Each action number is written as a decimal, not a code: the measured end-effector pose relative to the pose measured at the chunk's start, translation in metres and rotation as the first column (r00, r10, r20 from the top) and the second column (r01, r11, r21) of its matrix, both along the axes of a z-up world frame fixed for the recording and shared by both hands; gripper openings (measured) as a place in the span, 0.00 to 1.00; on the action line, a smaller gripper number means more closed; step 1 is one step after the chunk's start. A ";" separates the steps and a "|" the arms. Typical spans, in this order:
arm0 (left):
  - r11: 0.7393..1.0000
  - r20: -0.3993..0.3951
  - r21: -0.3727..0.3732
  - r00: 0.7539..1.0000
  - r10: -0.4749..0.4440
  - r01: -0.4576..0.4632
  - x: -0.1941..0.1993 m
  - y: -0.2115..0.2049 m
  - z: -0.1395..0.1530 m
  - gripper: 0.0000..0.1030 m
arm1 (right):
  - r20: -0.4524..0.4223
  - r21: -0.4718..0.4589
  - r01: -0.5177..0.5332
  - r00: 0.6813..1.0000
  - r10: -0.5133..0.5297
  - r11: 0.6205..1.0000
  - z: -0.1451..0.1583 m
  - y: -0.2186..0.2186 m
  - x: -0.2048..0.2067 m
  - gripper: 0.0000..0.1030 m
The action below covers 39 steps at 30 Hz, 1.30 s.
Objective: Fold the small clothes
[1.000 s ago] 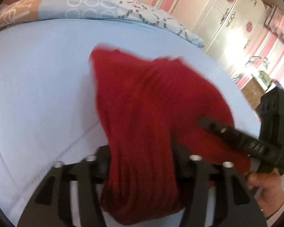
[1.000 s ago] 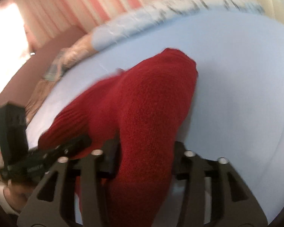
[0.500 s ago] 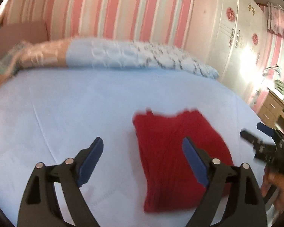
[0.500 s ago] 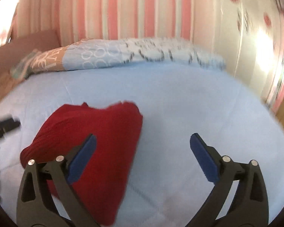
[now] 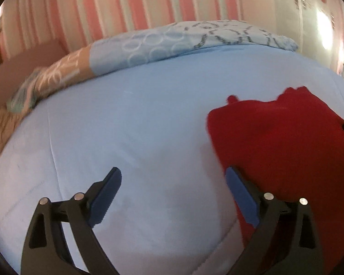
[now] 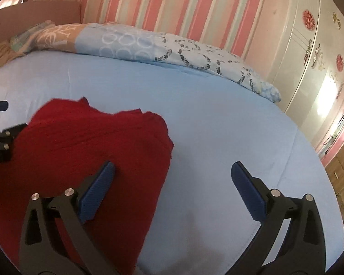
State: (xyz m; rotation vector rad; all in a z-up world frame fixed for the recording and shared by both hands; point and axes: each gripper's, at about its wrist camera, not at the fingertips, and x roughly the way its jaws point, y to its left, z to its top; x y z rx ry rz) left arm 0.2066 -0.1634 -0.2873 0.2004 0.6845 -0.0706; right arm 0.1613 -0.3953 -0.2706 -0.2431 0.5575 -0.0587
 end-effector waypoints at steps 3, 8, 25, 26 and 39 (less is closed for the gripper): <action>1.000 -0.008 -0.022 1.000 -0.012 0.012 0.001 0.002 0.001 0.92 | -0.007 0.026 0.017 1.000 -0.017 1.000 -0.004 -0.005 0.003 0.97; 0.987 0.011 -0.148 0.998 -0.055 0.056 -0.020 0.020 0.035 0.89 | 0.011 0.076 0.037 0.999 -0.038 0.996 0.032 -0.003 -0.020 0.97; 0.987 -0.012 -0.160 1.000 -0.021 0.019 -0.183 0.101 0.142 0.98 | -0.131 0.288 0.146 0.985 -0.112 0.946 0.112 0.115 -0.166 0.97; 0.985 -0.017 -0.173 1.000 -0.019 0.016 -0.192 0.109 0.145 0.98 | -0.137 0.276 0.145 0.984 -0.111 0.950 0.116 0.128 -0.171 0.97; 0.980 0.019 -0.188 0.998 0.067 -0.062 -0.261 0.166 0.150 0.98 | -0.104 0.275 0.112 0.991 -0.086 0.955 0.133 0.204 -0.213 0.97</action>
